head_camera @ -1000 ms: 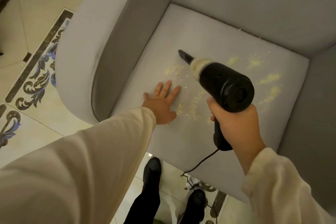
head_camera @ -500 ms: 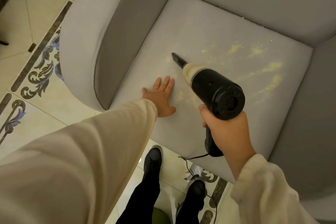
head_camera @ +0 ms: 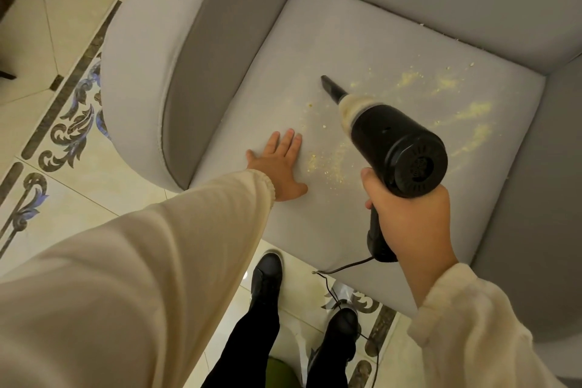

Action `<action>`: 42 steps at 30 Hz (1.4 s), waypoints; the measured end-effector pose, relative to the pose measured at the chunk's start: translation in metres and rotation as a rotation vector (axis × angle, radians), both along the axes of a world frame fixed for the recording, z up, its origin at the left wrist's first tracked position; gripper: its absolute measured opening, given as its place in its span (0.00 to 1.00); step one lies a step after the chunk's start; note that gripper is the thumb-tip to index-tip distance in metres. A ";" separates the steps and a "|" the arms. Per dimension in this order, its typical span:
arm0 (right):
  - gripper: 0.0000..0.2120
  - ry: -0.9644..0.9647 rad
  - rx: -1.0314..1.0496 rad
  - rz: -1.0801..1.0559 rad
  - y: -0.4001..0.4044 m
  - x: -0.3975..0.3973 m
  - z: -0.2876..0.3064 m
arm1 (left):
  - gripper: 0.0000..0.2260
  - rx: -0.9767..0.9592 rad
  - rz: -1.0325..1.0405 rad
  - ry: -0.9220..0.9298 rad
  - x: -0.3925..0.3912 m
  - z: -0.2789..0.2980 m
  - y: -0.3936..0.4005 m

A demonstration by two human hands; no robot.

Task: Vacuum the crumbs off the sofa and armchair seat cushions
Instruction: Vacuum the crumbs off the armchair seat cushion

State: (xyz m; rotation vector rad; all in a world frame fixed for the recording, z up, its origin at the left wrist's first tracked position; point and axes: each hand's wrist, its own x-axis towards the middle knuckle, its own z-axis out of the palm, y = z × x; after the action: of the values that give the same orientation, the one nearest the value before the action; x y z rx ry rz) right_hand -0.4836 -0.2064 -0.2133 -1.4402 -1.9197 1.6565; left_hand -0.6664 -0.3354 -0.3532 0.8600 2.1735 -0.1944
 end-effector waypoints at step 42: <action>0.07 -0.046 -0.064 0.088 -0.007 0.047 -0.008 | 0.45 0.092 -0.032 0.001 0.050 -0.001 -0.020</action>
State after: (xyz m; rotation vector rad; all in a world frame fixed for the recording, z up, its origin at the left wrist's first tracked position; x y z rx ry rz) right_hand -0.4367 -0.2137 -0.2211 -1.4489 -1.9996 1.7527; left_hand -0.6165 -0.3557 -0.3540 0.9472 2.1842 -0.1109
